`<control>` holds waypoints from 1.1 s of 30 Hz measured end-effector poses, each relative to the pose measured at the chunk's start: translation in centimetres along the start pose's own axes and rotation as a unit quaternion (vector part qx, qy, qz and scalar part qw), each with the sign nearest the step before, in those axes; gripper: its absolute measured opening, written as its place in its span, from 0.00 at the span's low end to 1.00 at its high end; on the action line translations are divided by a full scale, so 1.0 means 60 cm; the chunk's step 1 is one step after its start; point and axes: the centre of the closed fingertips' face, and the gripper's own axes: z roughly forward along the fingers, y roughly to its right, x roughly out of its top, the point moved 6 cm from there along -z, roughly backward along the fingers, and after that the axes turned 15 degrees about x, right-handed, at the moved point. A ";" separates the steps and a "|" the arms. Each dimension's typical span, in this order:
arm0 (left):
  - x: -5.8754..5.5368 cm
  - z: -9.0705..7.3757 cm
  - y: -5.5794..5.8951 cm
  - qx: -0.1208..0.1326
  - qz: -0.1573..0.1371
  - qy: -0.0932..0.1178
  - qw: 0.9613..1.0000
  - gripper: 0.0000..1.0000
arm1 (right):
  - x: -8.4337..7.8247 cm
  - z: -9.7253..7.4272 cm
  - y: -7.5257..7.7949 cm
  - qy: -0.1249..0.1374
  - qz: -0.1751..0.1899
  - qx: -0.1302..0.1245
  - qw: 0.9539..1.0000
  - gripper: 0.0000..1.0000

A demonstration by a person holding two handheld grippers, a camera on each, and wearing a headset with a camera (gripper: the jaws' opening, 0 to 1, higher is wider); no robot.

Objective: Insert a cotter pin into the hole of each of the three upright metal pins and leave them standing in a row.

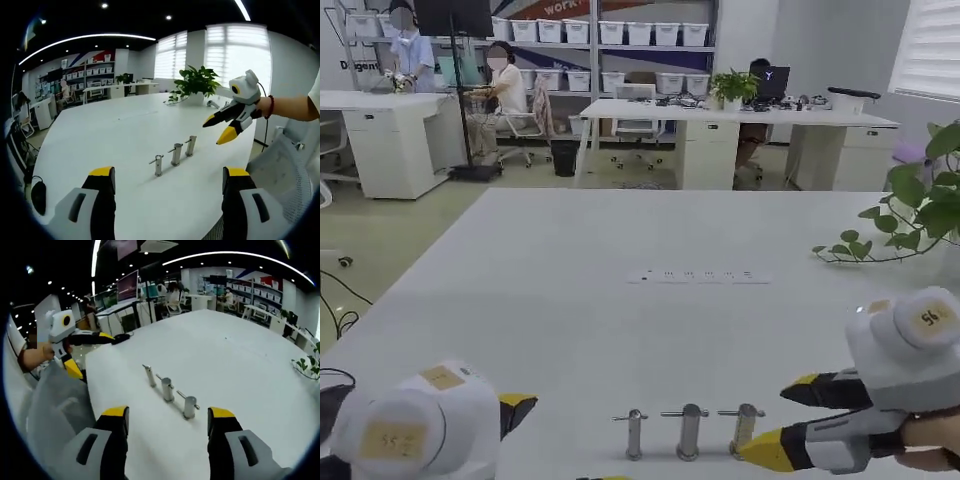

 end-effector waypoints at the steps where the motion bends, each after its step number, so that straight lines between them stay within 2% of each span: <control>1: -0.004 -0.004 -0.003 0.007 0.012 -0.015 1.000 0.87 | -0.002 -0.005 -0.003 0.004 0.002 -0.003 1.000 0.65; 2: -0.005 -0.007 -0.004 0.010 0.019 -0.019 1.000 0.87 | -0.007 -0.011 -0.007 0.006 0.003 -0.009 1.000 0.65; 5: -0.003 -0.017 -0.004 0.015 0.012 -0.016 1.000 0.87 | -0.021 -0.023 -0.020 0.002 0.000 -0.025 1.000 0.67; 9: -0.004 -0.032 -0.006 0.022 -0.003 -0.014 1.000 0.87 | -0.033 -0.039 -0.039 0.028 0.013 -0.032 0.999 0.68; 13: -0.007 -0.045 -0.010 0.031 -0.016 -0.015 0.999 0.87 | -0.045 -0.047 -0.050 0.019 0.003 -0.048 0.999 0.70; 17: -0.013 -0.050 -0.014 0.041 -0.013 -0.028 0.999 0.87 | -0.048 -0.052 -0.062 0.051 0.031 -0.049 0.997 0.72; 21: -0.015 -0.055 -0.017 0.050 -0.008 -0.032 0.998 0.87 | -0.053 -0.061 -0.072 0.053 0.027 -0.069 0.996 0.75; 23: -0.015 -0.058 -0.018 0.051 -0.015 -0.030 0.998 0.87 | -0.047 -0.064 -0.079 0.086 0.047 -0.063 0.993 0.75; 24: -0.014 -0.059 -0.018 0.051 -0.019 -0.030 0.998 0.87 | -0.046 -0.066 -0.080 0.093 0.054 -0.062 0.992 0.75; 27: -0.011 -0.063 -0.019 0.056 -0.027 -0.022 0.998 0.88 | -0.054 -0.070 -0.080 0.088 0.050 -0.067 0.993 0.76; 33: -0.017 -0.058 -0.021 0.061 -0.009 -0.037 0.997 0.89 | -0.068 -0.075 -0.077 0.076 0.050 -0.073 0.993 0.78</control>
